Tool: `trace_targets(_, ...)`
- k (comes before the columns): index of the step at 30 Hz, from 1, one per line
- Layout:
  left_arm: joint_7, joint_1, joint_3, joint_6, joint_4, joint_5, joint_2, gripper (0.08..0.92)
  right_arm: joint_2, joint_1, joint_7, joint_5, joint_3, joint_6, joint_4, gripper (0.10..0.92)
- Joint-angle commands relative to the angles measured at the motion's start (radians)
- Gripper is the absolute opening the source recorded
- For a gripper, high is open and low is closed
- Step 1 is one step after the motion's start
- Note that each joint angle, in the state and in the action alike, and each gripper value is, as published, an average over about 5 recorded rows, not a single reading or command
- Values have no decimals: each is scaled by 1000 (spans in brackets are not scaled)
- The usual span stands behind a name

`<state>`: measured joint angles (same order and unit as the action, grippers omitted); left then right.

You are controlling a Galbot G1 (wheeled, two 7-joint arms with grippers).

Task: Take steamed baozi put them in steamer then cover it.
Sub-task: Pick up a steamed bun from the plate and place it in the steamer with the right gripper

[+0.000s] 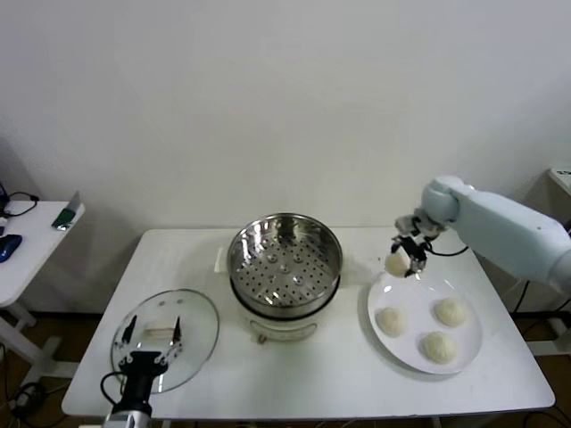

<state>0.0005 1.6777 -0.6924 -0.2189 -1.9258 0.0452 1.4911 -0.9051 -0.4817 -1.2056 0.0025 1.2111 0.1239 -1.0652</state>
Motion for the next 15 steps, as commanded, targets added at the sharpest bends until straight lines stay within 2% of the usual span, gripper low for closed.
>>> trace_targets(1, 1, 8, -2, 1, -3, -6, -5, 823, -129, -297, -69, 16, 127, 197, -84, 704)
trace_targets(7, 0, 19, -4, -3, -4, -8, -7, 823, -268, -306, -71, -108, 71, 334, -99, 704)
trace_targets(15, 0, 35, -4, -19, 2, -14, -6, 823, -426, -192, -57, -250, 9, 386, -101, 704)
